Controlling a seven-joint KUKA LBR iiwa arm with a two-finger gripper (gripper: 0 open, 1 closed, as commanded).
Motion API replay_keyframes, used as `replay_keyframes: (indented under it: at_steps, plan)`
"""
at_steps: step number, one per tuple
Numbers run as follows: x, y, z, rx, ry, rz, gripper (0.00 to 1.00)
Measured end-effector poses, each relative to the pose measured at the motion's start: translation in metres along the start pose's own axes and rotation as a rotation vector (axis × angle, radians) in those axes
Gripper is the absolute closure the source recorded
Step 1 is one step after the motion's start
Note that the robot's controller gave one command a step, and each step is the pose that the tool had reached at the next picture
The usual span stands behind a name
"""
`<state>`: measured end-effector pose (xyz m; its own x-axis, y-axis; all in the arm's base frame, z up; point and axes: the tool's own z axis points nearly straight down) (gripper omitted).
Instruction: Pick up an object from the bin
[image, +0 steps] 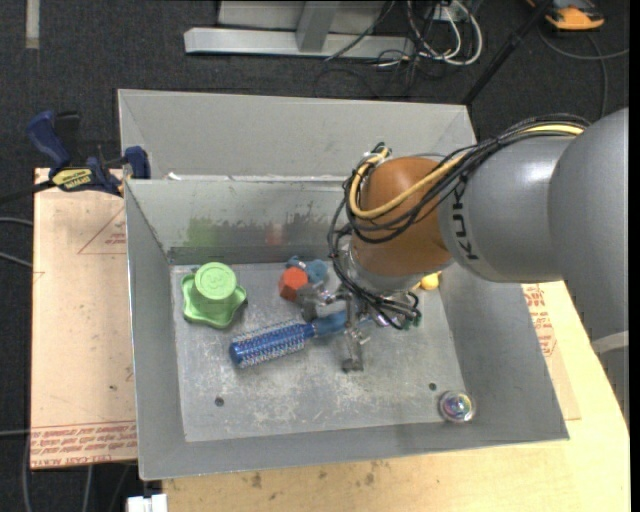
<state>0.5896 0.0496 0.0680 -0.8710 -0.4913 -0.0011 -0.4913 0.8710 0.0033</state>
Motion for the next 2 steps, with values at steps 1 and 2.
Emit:
replay_keyframes:
  at_steps: [1,2]
  plan:
    - [0.000,0.000,-0.001,0.001,-0.002,0.001,1.00]
    - [-0.003,0.000,-0.084,0.006,-0.008,0.003,1.00]
